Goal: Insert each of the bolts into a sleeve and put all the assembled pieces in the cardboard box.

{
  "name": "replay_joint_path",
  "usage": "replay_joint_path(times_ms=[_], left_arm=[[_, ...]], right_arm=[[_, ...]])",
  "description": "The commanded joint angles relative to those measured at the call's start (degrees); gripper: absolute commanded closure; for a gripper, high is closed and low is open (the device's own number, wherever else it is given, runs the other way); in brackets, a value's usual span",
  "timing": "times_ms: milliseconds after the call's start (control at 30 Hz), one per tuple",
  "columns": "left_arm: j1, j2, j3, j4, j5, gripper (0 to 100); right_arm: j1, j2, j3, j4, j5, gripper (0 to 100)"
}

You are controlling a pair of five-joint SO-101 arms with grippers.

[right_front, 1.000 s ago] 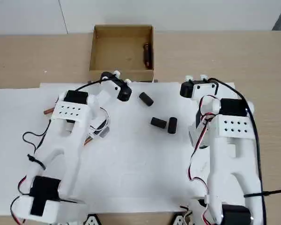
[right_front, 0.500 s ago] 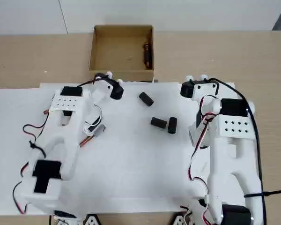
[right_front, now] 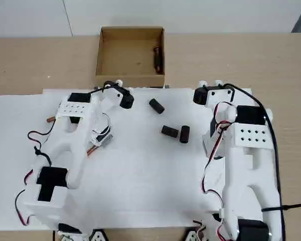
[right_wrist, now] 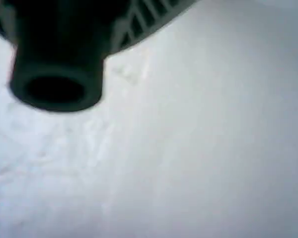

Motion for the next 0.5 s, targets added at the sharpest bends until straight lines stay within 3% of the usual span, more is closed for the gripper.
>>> replay_joint_path(times_ms=[0,267,467], left_arm=[[1.1,1.6,-1.5,-1.5,-0.1,93],[2.9,8.8,-2.4,-1.3,0.0,99],[3.0,3.9,-5.2,3.5,0.1,100]], right_arm=[[0.1,-1.6,-0.4,-0.7,0.7,99.5],[0.1,-2.0,-0.4,-0.2,0.7,99.5],[-0.4,-3.4,-1.8,1.3,0.4,99.5]])
